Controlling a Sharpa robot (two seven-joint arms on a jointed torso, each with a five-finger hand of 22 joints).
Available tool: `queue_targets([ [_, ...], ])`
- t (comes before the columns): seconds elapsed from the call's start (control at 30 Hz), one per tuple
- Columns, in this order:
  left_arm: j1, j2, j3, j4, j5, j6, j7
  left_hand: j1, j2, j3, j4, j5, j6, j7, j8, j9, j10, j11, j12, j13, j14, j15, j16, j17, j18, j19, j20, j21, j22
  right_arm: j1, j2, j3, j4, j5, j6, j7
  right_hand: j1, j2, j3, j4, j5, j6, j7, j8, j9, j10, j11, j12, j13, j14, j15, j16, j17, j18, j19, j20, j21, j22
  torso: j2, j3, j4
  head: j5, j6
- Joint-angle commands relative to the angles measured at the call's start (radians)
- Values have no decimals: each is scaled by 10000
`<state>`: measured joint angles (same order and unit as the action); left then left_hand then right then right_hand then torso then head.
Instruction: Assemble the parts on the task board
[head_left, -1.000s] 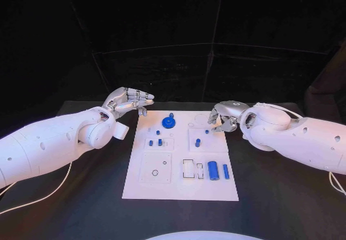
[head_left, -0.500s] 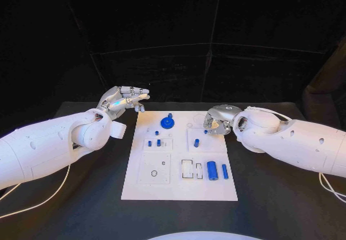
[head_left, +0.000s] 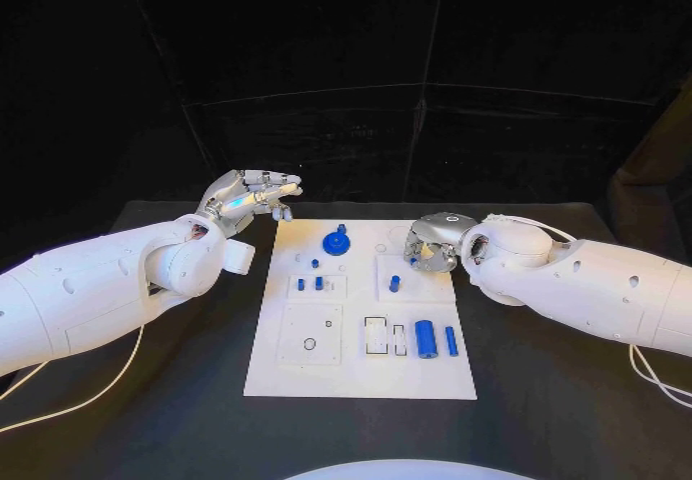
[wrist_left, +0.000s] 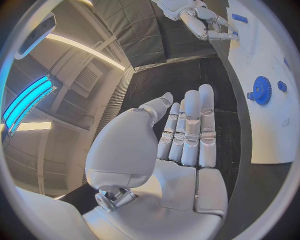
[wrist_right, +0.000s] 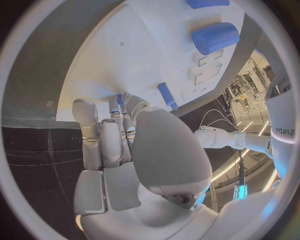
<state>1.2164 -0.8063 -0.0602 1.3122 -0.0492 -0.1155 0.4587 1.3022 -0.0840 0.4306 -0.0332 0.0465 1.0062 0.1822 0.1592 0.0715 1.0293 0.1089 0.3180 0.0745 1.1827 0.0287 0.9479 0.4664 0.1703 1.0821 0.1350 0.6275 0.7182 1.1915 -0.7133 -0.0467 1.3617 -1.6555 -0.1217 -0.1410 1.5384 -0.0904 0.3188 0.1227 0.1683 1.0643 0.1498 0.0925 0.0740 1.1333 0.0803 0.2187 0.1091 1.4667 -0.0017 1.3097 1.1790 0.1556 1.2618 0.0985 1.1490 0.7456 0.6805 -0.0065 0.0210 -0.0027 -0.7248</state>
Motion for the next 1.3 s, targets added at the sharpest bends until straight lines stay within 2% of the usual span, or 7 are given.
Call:
queue_targets([
  [0.03, 17, -10, 6, 0, 98, 181, 91, 29, 80, -38, -19, 35, -3, 2, 45, -12, 13, 33, 41, -15, -48, 3, -34, -12, 128, -26, -32, -46, -9, 4, 32, -8, 5, 50, 382, 121, -77, -124, 187, -40, -50, 174, -25, 53, 26, 194, -50, -38, -50, 354, -74, 30, -3, -137, 87, 0, 85, 77, -3, -10, 3, -15, -22],
  [0.2, 17, -22, 5, -2, 98, 198, 65, 34, 84, -50, -26, 36, -28, 22, 42, -17, -14, 47, 43, -22, -62, 11, -48, -32, 125, -27, -29, -69, -27, -15, 56, -8, 0, 50, 432, 53, -161, -114, 459, -186, -75, 381, -87, 88, 41, 443, -115, -74, -120, 357, -140, 32, -38, -154, 132, -64, 162, 181, -12, -8, -2, -8, -42],
  [0.3, 17, -25, 4, 0, 98, 207, 60, 32, 84, -61, -28, 36, -42, 34, 42, -20, -32, 56, 44, -26, -71, 18, -57, -45, 123, -29, -27, -84, -38, -35, 61, -8, 12, -38, 290, -66, -72, 16, 760, -378, -344, 529, -125, 118, 55, 609, -155, -84, -148, 357, -186, 24, -78, -177, 194, -105, 257, 331, -16, -17, 4, -12, -60],
  [0.47, 17, -33, 4, 0, 99, 221, 51, 31, 85, -67, -28, 36, -49, 40, 43, -21, -41, 61, 45, -28, -76, 22, -62, -52, 122, -30, -25, -92, -44, -57, 34, -7, 62, -191, -247, -201, -39, 96, 1201, -647, -493, 631, -124, 102, 53, 745, -174, -138, -187, 354, -202, -10, -174, -214, 284, -144, 404, 557, -17, -12, 7, 2, -61],
  [0.7, 17, -53, 4, -15, 99, 202, 48, 24, 83, -85, -28, 35, -66, 52, 46, -23, -61, 72, 50, -32, -90, 31, -75, -70, 119, -34, -19, -114, -60, -68, -113, -4, 278, -233, -1341, -124, -369, -62, 1966, -1095, -496, 611, -61, -57, 4, 766, -119, -355, -292, 355, -155, 11, -249, -258, 358, -120, 619, 851, -19, -15, -1, -9, -48],
  [1.13, 18, -73, 3, -28, 99, 165, 44, 29, 69, -175, -57, 37, -259, 121, 24, -41, -292, 146, 37, -59, -176, 89, -140, -156, 108, -65, 20, -227, -142, -62, -693, 6, 1149, 119, -2067, -47, -589, -206, 2199, -1278, -498, 573, -34, -133, -13, 750, -88, -441, -325, 359, -133, 49, -251, -278, 390, -96, 726, 1004, -25, -24, -2, -61, -18],
  [1.3, 19, -102, 3, -15, 99, 167, 40, 31, 74, -197, -62, 37, -284, 131, 34, -39, -320, 156, 55, -56, -197, 98, -153, -176, 107, -74, 29, -253, -162, -52, -1064, 15, 1843, 282, -2308, -37, -623, -240, 2242, -1322, -486, 567, -30, -147, -15, 737, -82, -463, -334, 359, -130, 59, -249, -284, 402, -93, 756, 1050, -26, -29, 1, -54, -11],
])
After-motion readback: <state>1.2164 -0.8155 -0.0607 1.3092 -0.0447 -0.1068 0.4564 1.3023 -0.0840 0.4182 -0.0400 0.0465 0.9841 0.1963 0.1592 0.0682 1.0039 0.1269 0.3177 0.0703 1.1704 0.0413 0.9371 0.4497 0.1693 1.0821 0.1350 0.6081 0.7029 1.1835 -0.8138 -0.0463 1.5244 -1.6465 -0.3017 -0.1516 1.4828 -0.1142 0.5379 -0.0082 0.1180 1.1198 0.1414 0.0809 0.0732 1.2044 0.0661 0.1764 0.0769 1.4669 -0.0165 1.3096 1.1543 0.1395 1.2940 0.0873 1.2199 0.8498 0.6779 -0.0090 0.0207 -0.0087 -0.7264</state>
